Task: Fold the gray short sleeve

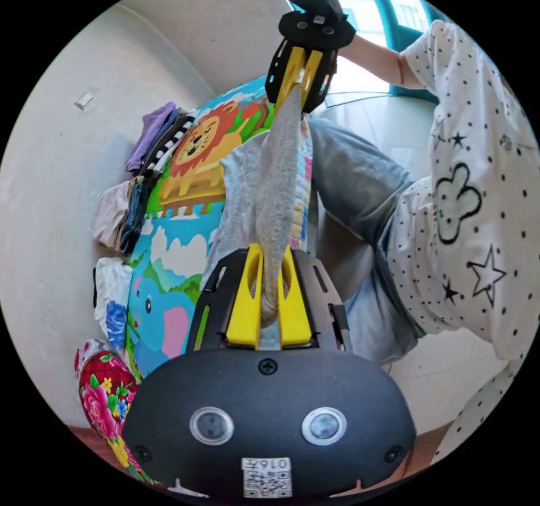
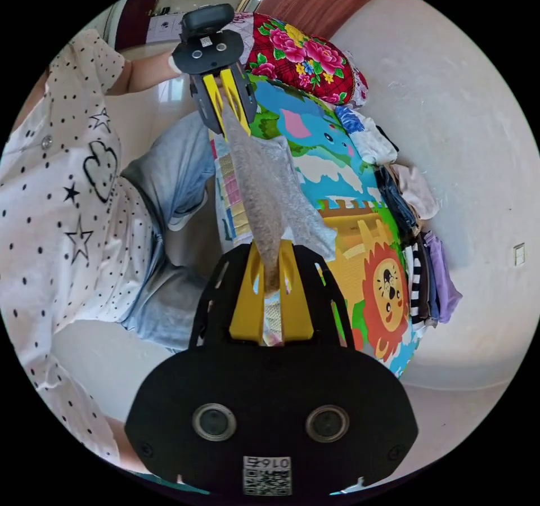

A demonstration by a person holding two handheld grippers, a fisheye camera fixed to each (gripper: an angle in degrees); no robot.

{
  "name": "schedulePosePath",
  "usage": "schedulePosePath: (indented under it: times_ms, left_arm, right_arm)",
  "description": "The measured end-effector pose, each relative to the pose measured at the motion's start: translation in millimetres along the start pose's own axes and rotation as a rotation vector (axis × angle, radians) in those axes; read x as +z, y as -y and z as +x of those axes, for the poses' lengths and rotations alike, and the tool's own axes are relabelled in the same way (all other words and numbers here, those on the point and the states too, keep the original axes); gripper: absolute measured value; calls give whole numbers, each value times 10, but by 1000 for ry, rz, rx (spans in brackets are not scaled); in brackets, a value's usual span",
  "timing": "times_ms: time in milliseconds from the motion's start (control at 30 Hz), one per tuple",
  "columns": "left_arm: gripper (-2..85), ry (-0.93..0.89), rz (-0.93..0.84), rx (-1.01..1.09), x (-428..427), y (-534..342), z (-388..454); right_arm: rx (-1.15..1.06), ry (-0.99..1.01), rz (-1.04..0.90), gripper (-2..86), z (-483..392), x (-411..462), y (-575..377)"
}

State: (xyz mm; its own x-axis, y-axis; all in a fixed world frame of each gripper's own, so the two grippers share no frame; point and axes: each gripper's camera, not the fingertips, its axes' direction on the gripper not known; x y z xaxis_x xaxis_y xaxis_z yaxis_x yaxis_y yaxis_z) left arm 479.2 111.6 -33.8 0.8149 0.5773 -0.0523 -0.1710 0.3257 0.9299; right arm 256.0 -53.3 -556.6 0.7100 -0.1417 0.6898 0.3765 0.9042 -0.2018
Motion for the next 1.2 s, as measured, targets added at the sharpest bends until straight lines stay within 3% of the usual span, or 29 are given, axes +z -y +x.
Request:
schedulePosePath:
  times_ms: [167,367,500,600,667,767,900,1000,1067,1133,1200]
  left_arm:
    - [16,-212,73,102,-332,517,-701]
    - [12,-232,126,167,-612,1091,-1660]
    - [9,-252,46,131,-336,1514,-2494]
    - [6,-154,0,-23,-88,1967,-3427]
    - [4,90,108,-67,-207,2357,-4178]
    - [4,342,309,-179,-306,2703,-4983]
    - [8,495,437,-299,170,2906,-5630]
    - [17,482,425,-433,949,2862,-5923]
    - [28,322,244,-506,1661,2766,-6045]
    - [37,242,197,-565,1988,2614,-6055]
    - [44,300,415,-590,1946,2330,-5981]
  right_arm:
    - [46,-34,20,33,560,-470,-235]
    - [86,-112,50,33,1384,-784,-463]
    - [139,-107,-56,33,2163,-538,-560]
    - [198,-274,-155,31,2967,-404,-603]
    - [194,-655,-99,31,3571,-487,-676]
    - [201,-1020,-64,32,4271,-325,-804]
    - [223,-1144,-149,34,5010,378,-1002]
    - [410,-960,-225,39,5433,1055,-1234]
    - [438,-799,-430,44,5503,1716,-1480]
    - [382,-972,-366,45,5326,1950,-1633]
    - [395,-1090,-248,47,5201,1981,-1815]
